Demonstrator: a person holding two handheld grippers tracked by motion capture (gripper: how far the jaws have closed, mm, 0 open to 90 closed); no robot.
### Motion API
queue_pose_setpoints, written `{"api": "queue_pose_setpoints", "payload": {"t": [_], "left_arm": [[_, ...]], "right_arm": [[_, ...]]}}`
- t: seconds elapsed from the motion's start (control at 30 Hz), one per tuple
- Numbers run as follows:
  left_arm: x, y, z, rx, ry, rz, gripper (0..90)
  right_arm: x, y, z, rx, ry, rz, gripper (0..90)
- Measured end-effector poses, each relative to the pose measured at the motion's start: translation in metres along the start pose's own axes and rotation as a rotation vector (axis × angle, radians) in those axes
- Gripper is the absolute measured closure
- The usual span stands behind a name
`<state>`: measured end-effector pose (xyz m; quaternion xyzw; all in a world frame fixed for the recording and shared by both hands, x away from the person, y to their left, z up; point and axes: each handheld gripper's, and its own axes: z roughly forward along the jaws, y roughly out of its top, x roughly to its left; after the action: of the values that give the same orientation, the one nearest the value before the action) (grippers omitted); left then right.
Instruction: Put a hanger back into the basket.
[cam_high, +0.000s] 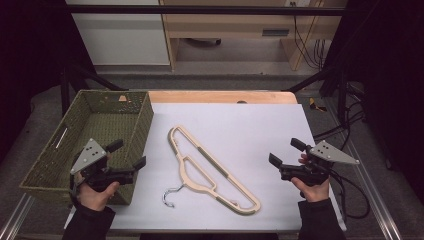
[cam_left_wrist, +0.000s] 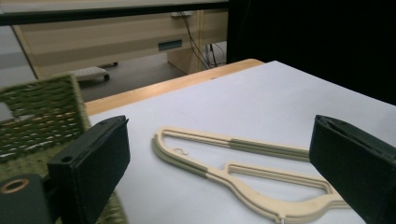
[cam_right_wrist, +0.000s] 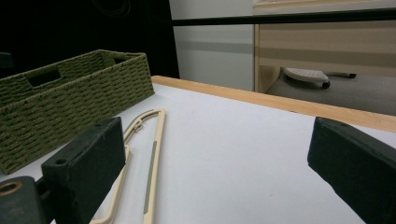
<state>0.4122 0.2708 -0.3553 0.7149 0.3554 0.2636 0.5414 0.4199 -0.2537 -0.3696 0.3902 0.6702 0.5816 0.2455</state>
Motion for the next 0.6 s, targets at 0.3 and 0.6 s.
{"api": "queue_pose_setpoints", "payload": {"t": [0.3,0.6], "left_arm": [[-0.025,-0.006,0.024,0.081,-0.062,0.014,6.9],[-0.039,-0.024,0.050,0.177,-0.096,0.025,10.5]], "right_arm": [[0.006,0.002,0.001,-0.012,0.018,-0.010,4.8],[0.011,0.000,0.006,0.012,0.046,-0.011,4.8]]}}
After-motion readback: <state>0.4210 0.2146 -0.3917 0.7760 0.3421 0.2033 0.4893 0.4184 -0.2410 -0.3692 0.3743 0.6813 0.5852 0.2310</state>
